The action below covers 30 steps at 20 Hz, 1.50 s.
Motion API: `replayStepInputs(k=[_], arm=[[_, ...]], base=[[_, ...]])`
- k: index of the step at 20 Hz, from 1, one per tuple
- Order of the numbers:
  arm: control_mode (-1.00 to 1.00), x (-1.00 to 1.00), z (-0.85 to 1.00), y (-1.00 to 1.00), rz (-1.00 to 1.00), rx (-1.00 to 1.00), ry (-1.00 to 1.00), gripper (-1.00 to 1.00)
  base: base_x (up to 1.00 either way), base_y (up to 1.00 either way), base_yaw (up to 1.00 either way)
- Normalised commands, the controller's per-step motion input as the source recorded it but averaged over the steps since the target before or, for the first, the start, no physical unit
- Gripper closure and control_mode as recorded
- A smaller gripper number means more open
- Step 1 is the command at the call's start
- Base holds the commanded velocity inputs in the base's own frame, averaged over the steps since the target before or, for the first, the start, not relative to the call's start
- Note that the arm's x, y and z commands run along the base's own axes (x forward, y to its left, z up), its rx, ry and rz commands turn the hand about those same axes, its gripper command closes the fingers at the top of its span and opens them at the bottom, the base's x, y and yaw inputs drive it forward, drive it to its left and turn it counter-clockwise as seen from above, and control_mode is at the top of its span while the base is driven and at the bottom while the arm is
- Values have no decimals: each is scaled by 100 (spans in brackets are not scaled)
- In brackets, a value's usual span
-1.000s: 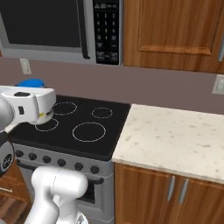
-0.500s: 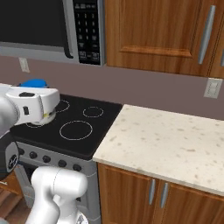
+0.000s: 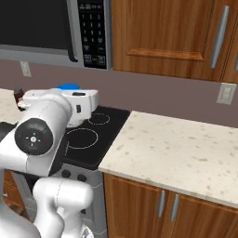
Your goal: Collect the paprika, mayonnaise, and shaker from the cabinet and place them next to the stove.
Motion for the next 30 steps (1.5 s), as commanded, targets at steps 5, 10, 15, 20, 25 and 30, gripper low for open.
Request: replayStepInputs(k=[5,10,15,20,25,30], arm=[[-100,62,-43,-58,19,-2,8,100],[-100,85,-61,-26,19,-3,11,100],[-100,97,-65,-27,21,-2,12,100],[-100,82,-62,-26,20,-1,0,100],[-100,78,-57,-20,17,0,-5,100],[-100,87,-61,-13,14,-1,-3,100]], base=[[0,0,0],[0,0,0],[0,0,0],[0,0,0],[0,0,0],[0,0,0]])
